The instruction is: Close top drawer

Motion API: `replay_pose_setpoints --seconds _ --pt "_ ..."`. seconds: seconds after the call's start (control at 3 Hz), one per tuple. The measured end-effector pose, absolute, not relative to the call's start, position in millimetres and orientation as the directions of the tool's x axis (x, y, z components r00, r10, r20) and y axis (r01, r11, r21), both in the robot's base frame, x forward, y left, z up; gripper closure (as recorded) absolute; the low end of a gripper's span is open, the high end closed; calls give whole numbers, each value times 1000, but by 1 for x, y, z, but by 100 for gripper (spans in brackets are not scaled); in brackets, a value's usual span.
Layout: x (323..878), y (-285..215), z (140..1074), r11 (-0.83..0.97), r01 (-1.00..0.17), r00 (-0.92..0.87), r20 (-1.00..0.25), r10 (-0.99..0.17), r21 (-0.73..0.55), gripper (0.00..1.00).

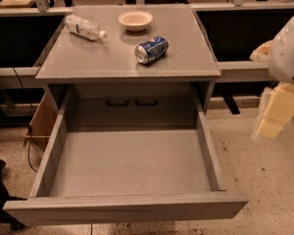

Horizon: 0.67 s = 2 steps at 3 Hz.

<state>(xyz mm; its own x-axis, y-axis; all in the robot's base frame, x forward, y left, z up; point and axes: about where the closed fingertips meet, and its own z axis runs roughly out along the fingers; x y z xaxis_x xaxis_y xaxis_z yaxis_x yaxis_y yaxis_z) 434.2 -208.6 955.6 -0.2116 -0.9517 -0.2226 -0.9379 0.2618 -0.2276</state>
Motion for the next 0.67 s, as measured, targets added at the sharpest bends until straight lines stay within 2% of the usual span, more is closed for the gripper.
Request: replay_pose_setpoints --seconds 0.33,0.67 --pt "418 -168 874 200 -966 -147 -289 -946 -166 0" --pt "402 -148 821 149 -982 -108 -306 -946 -115 0"
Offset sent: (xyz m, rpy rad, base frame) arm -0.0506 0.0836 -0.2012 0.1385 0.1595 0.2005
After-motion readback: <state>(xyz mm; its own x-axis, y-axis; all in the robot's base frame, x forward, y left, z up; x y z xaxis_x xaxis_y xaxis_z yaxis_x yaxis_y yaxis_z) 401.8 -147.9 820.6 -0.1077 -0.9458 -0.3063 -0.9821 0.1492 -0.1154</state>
